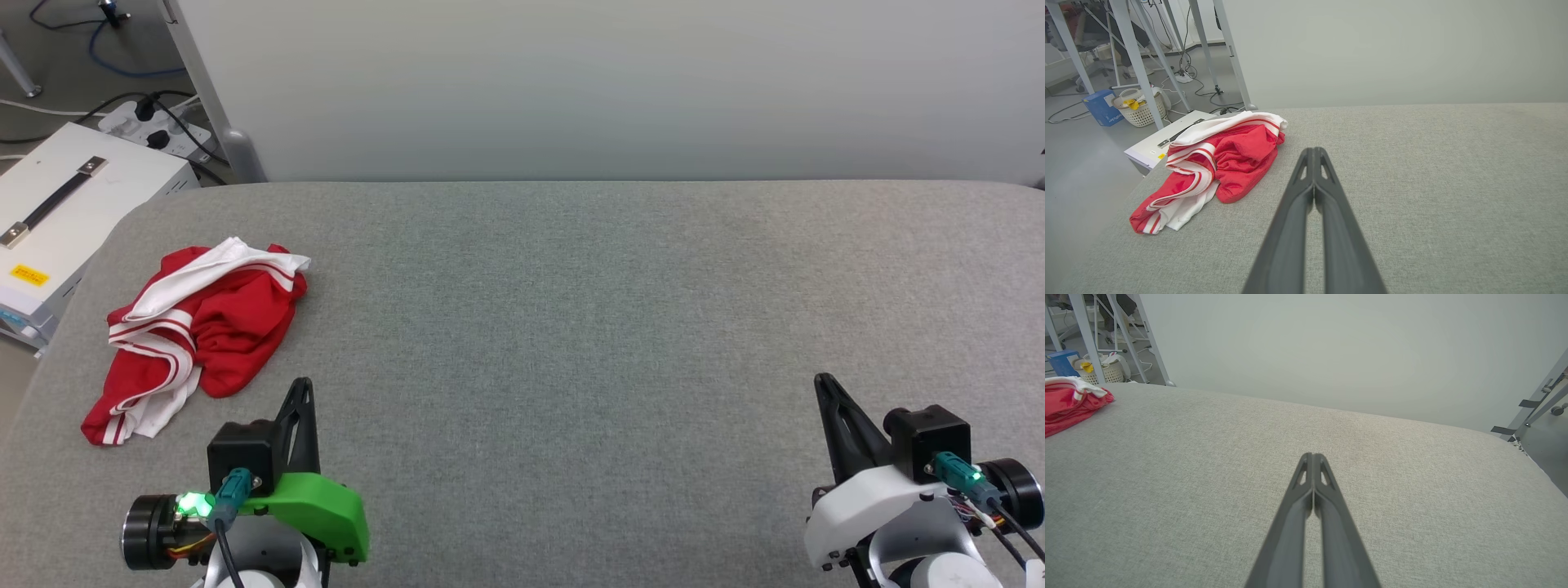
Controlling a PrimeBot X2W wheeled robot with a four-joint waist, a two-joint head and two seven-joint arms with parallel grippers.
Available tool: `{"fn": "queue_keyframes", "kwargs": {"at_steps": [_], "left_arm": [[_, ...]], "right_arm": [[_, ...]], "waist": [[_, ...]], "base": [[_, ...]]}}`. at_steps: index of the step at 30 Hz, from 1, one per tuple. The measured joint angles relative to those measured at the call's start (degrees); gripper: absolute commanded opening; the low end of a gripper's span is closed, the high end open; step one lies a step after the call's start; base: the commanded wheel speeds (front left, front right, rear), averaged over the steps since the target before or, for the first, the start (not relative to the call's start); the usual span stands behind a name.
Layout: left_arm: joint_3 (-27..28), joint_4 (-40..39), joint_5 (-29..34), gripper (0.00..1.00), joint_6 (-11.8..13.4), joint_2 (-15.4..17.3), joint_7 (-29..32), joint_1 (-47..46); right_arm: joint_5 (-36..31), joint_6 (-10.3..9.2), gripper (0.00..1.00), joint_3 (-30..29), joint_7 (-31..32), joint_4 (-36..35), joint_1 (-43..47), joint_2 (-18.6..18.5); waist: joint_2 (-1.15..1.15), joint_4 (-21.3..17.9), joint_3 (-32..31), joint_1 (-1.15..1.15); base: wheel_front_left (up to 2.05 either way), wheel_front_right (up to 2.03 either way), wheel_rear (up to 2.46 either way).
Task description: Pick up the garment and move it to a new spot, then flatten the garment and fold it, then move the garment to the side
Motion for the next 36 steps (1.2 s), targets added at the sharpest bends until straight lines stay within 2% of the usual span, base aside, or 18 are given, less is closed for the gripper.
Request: {"fn": "queue_keyframes", "kwargs": {"at_steps": [17,18,36], "left_arm": [[0.0,0.0,0.0,0.00,0.0,0.0,0.0,0.0],[0.0,0.0,0.0,1.00,0.0,0.0,0.0,0.0],[0.4,1.0,-1.0,1.00,-0.4,0.0,-1.1,0.1]], "right_arm": [[0.0,0.00,0.00,0.0,0.0,0.0,0.0,0.0],[0.0,0.00,1.00,0.0,0.0,0.0,0.0,0.0],[1.3,0.00,1.00,-0.9,-1.1,1.1,0.0,0.0]], "waist": [[0.00,0.0,0.0,0.00],[0.00,0.0,0.0,0.00],[0.00,0.1,0.1,0.00]], "base": [[0.00,0.00,0.00],[0.00,0.00,0.00],[0.00,0.00,0.00]]}}
